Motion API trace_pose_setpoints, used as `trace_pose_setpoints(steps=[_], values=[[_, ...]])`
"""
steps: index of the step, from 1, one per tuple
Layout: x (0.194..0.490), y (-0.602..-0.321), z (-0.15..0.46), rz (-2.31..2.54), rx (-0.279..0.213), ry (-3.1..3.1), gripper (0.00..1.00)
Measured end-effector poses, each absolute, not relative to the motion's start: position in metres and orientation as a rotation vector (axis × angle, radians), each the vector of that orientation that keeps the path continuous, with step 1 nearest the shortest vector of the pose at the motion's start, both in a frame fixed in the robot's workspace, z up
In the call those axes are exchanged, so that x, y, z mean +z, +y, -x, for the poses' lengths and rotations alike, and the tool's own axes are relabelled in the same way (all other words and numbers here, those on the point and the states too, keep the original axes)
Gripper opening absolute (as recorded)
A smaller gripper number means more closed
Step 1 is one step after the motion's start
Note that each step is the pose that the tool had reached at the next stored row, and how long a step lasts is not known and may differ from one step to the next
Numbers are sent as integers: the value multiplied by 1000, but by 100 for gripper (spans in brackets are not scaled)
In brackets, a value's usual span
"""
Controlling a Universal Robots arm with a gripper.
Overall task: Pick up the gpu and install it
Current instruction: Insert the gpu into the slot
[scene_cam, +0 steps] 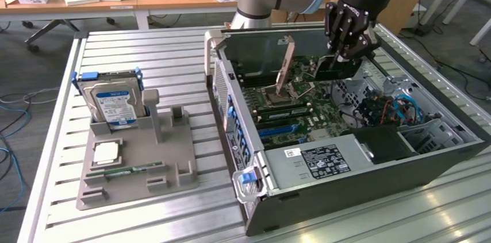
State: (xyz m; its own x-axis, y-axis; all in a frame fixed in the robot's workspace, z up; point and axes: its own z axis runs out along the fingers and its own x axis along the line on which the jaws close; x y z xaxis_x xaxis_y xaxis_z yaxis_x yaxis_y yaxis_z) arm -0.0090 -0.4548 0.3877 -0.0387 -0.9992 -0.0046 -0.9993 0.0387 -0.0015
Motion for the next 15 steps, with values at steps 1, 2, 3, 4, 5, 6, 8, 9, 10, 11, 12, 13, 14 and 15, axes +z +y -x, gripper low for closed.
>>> trace_pose_setpoints(steps=[1, 2, 3, 4, 5, 6, 8, 9, 10, 11, 12, 13, 14, 15], values=[[388, -455, 9, 2175, 3, 2261, 26], [388, -455, 9, 2175, 3, 2261, 26], [388, -455, 10, 2175, 3, 2261, 26], [388, -455, 10, 2175, 3, 2261, 26], [387, -455, 11, 2175, 3, 2261, 26], [387, -455, 12, 2175, 3, 2261, 26], [387, -455, 14, 2175, 3, 2261, 26], [386, -455, 14, 2175, 3, 2261, 26], [385, -455, 15, 2175, 3, 2260, 26], [384, -455, 15, 2175, 3, 2261, 26], [382, -455, 15, 2175, 3, 2260, 26], [380, -455, 15, 2175, 3, 2260, 26], [379, -455, 15, 2175, 3, 2260, 26], [377, -455, 15, 2175, 3, 2261, 26]])
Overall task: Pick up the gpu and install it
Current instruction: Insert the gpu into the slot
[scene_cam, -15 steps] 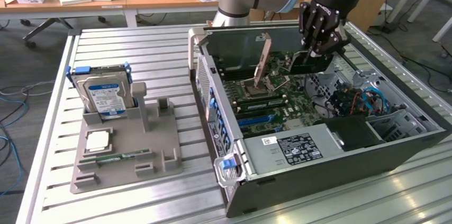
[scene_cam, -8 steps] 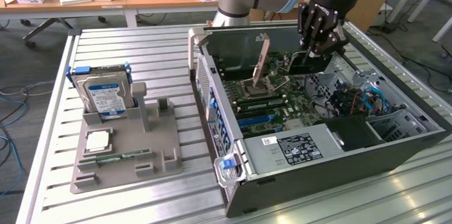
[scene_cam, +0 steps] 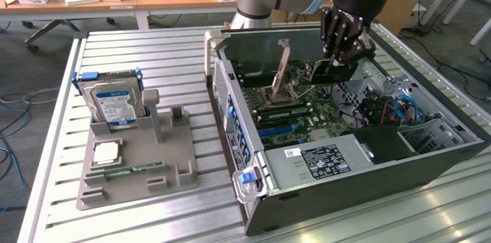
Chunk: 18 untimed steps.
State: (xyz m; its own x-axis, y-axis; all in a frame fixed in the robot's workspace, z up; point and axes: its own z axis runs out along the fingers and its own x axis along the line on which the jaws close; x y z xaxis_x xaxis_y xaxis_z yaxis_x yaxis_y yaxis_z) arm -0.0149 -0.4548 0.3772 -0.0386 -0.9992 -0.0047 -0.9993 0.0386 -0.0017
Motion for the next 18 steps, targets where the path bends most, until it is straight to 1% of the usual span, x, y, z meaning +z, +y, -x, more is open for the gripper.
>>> trace_pose_setpoints(steps=[18], values=[[365, -455, 15, 2177, 5, 2262, 26]])
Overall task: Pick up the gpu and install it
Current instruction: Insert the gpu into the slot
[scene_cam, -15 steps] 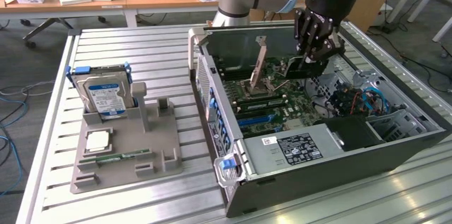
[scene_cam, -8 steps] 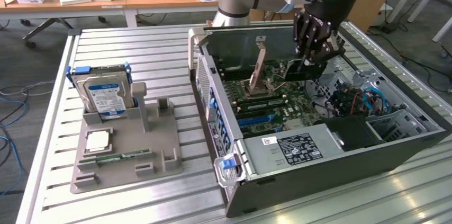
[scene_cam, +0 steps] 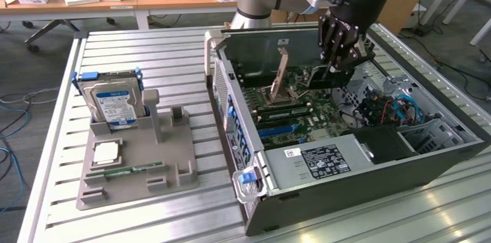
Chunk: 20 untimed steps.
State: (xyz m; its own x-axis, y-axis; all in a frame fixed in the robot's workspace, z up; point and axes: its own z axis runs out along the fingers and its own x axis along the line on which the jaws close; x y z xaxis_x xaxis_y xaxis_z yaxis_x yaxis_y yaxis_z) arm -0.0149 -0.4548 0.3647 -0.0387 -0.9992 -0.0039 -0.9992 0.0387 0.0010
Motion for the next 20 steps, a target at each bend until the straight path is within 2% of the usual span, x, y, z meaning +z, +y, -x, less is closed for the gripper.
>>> trace_pose_setpoints(steps=[20], values=[[362, -455, 15, 2177, 5, 2262, 26]])
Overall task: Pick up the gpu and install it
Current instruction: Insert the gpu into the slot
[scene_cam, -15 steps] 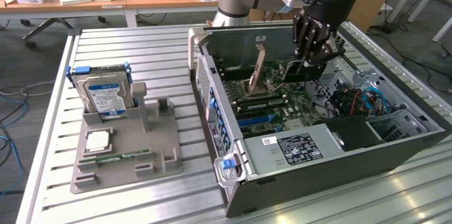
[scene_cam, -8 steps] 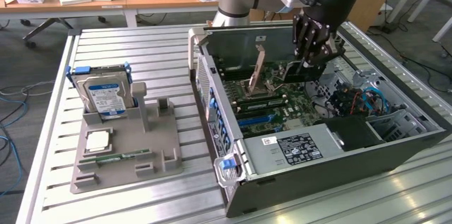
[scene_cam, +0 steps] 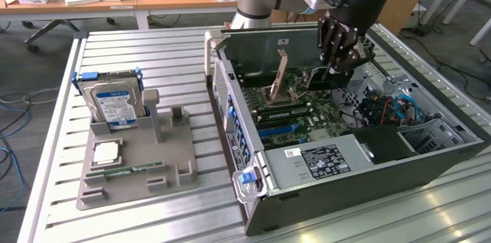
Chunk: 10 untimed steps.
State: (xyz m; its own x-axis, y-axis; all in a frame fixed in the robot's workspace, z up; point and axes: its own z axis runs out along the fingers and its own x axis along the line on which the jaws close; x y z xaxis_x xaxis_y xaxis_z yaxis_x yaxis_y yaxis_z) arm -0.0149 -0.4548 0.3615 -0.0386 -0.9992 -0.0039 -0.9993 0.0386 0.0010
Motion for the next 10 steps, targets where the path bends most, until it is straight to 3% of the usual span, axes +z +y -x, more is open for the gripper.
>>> trace_pose_setpoints(steps=[10], values=[[360, -455, 19, 2188, 5, 2251, 26]])
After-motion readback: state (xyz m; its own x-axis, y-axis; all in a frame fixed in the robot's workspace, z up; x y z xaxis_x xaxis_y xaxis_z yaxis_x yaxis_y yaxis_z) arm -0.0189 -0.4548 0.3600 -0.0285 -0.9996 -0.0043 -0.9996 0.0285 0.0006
